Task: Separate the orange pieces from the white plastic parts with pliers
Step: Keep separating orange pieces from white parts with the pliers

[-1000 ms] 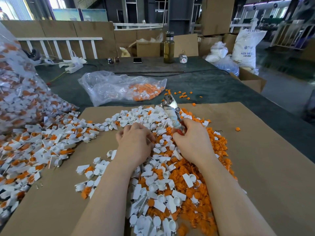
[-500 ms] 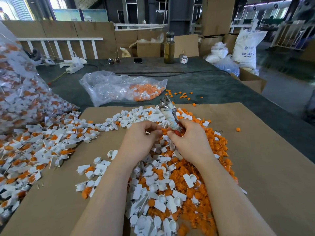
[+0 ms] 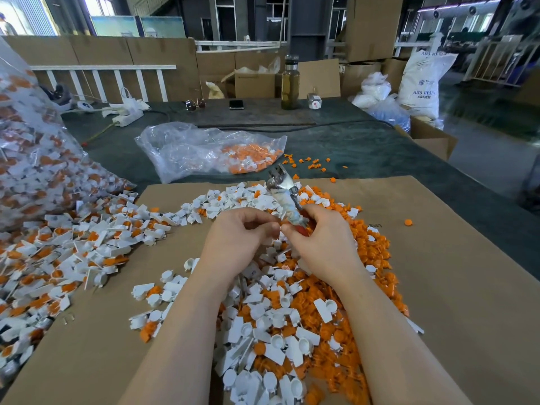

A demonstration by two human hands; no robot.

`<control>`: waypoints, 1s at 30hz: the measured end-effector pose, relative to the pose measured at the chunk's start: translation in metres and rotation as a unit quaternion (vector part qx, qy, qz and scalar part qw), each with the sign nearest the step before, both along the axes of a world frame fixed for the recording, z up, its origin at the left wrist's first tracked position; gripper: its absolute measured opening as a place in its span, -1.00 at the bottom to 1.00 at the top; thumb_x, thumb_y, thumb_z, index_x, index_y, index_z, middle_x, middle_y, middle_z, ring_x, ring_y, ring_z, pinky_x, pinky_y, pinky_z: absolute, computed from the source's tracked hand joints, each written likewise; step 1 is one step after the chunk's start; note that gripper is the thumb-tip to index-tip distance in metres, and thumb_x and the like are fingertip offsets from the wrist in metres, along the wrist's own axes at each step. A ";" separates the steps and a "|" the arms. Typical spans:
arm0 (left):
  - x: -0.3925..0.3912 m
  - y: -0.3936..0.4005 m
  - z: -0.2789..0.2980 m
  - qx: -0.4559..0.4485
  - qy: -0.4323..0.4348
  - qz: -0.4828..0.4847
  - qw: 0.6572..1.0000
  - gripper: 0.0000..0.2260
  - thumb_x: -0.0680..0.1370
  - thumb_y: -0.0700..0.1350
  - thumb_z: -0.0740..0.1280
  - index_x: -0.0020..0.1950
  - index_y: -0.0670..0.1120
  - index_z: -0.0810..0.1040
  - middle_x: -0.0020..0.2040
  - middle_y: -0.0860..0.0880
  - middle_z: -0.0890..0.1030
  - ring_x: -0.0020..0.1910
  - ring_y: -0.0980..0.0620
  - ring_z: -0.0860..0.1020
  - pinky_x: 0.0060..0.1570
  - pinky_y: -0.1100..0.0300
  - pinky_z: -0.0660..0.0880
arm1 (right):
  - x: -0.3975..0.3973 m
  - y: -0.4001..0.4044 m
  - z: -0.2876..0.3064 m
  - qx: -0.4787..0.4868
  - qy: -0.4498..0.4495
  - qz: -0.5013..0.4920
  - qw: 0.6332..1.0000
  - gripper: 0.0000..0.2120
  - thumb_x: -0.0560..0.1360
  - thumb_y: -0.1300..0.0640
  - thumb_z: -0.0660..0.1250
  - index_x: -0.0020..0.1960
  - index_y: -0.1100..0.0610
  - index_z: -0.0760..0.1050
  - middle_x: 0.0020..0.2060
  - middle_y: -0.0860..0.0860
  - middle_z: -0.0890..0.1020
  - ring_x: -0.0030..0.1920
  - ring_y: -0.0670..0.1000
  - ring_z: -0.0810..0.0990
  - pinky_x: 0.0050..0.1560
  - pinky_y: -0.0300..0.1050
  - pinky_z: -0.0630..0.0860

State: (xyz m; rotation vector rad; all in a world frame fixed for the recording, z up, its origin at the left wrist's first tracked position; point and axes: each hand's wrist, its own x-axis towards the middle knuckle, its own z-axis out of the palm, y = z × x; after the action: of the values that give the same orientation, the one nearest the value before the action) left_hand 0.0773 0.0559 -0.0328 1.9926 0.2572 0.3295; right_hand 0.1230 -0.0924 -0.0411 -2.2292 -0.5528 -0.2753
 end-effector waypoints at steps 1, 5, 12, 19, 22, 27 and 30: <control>0.000 0.001 0.001 -0.029 -0.005 0.005 1.000 -0.93 0.52 -0.06 0.46 -0.14 0.11 0.70 -0.26 0.20 0.70 -0.27 0.30 0.62 -0.28 0.43 0.47 | 0.000 0.000 0.000 0.011 0.002 -0.002 1.000 -0.84 0.50 -0.02 0.38 -0.01 0.06 0.54 -0.25 -0.12 0.57 -0.24 -0.09 0.54 -0.30 -0.23 0.38; -0.001 0.005 0.002 -0.134 -0.022 0.021 0.990 -0.91 0.55 -0.13 0.43 -0.08 0.05 0.71 -0.21 0.09 0.73 -0.38 0.24 0.60 -0.35 0.42 0.48 | 0.001 -0.001 0.000 0.050 0.023 -0.005 0.998 -0.91 0.51 0.04 0.37 -0.05 0.05 0.54 -0.27 -0.16 0.55 -0.23 -0.11 0.52 -0.27 -0.23 0.37; -0.001 0.007 0.002 -0.243 0.001 -0.011 0.970 -0.86 0.56 -0.30 0.37 0.03 -0.12 0.67 -0.20 -0.08 0.72 -0.24 0.07 0.68 -0.19 0.26 0.61 | 0.001 -0.002 0.001 0.078 0.026 -0.008 0.997 -0.82 0.50 0.05 0.37 -0.24 -0.08 0.42 -0.35 -0.14 0.52 -0.31 -0.14 0.49 -0.34 -0.28 0.30; -0.002 0.006 0.001 -0.194 -0.003 -0.006 0.981 -0.70 0.59 -0.26 0.35 -0.18 0.11 0.72 -0.28 0.05 0.66 -0.28 0.14 0.61 -0.11 0.22 0.60 | 0.000 -0.002 0.003 0.105 0.036 -0.005 0.994 -0.94 0.51 0.07 0.37 -0.03 0.02 0.52 -0.21 -0.15 0.60 -0.19 -0.12 0.57 -0.21 -0.18 0.52; -0.003 0.003 0.003 -0.190 0.001 0.006 0.982 -0.74 0.60 -0.23 0.35 -0.15 0.07 0.71 -0.32 0.04 0.65 -0.36 0.18 0.60 -0.26 0.28 0.60 | 0.000 -0.003 0.003 0.109 0.032 -0.009 0.993 -0.95 0.51 0.06 0.37 -0.05 -0.01 0.51 -0.23 -0.16 0.59 -0.21 -0.13 0.57 -0.26 -0.22 0.49; -0.002 0.001 0.007 -0.244 0.016 0.022 0.969 -0.89 0.55 -0.21 0.39 -0.04 -0.06 0.71 -0.24 -0.06 0.70 -0.24 0.05 0.66 -0.10 0.12 0.63 | 0.000 -0.003 0.003 0.122 0.032 -0.007 0.992 -0.94 0.52 0.06 0.37 -0.02 0.00 0.52 -0.20 -0.15 0.60 -0.19 -0.12 0.58 -0.21 -0.18 0.55; -0.002 0.001 0.006 -0.249 0.001 0.033 0.968 -0.91 0.51 -0.12 0.46 -0.02 -0.10 0.70 -0.22 -0.07 0.72 -0.21 0.01 0.68 -0.03 0.08 0.61 | 0.000 -0.002 0.003 0.128 0.028 -0.009 0.991 -0.93 0.52 0.06 0.37 -0.01 -0.03 0.51 -0.21 -0.17 0.60 -0.19 -0.15 0.58 -0.23 -0.28 0.51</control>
State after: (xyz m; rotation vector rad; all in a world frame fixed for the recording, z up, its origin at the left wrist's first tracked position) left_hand 0.0756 0.0566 -0.0268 1.4903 0.3681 0.2730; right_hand 0.1234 -0.0947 -0.0383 -1.9873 -0.4414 -0.2759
